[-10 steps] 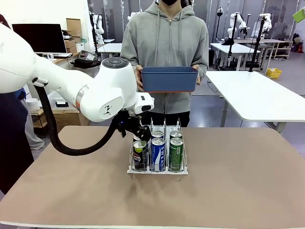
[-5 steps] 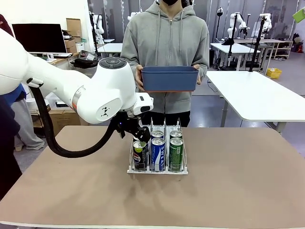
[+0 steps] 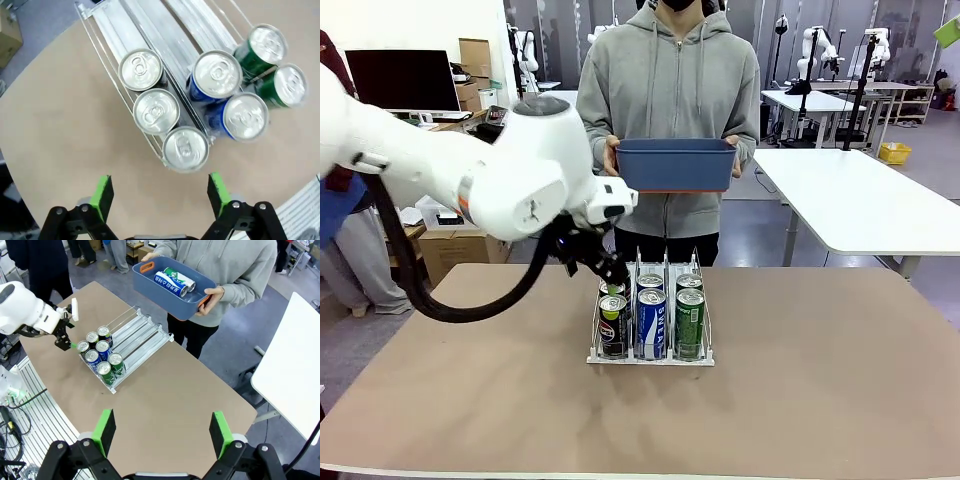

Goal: Fill the beverage cans into the dispenser.
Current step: Pick up the Sprite handed by the human.

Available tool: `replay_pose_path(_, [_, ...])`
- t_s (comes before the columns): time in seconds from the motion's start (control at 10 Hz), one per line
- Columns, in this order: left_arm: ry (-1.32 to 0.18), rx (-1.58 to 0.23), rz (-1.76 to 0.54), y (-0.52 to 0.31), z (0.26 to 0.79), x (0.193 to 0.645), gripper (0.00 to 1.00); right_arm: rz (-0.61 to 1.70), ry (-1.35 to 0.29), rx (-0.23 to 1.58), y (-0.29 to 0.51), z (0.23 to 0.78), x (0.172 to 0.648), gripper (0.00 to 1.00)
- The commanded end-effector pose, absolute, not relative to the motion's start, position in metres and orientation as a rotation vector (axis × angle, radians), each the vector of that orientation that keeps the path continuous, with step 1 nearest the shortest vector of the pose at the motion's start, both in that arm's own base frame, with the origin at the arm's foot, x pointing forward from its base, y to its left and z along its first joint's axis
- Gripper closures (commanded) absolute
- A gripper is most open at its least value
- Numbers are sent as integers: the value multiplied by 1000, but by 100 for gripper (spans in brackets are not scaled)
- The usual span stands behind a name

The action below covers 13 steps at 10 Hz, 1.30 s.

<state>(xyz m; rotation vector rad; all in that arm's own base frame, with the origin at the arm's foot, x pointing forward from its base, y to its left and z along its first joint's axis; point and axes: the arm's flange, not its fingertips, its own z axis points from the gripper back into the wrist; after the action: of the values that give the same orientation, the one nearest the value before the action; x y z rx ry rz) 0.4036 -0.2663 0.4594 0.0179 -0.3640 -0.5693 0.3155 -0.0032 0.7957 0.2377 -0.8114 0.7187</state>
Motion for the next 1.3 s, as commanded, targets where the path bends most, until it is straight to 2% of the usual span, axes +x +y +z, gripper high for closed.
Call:
replay_pose_path(0.0, [-341,-48,-652,-225,502,398,0,721,-806,244,-3,795,315,0])
replay_pose_path(0.2, [-302,-101,-725,-184,553,406,0,721,-806,244,-3,795,315,0])
replay_pose_path(0.4, [-334,-117,-724,-158,604,408,0,721,-806,244,-3,795,315,0])
replay_pose_path(0.6, [-366,-232,-827,-134,660,403,0,721,-806,244,-3,795,315,0])
replay_pose_path(0.9, [-467,-331,-892,-107,714,391,0,721,-806,244,-3,795,315,0])
replay_pose_path(1.2, [-578,-351,-874,-84,746,386,0,721,-806,244,-3,795,315,0])
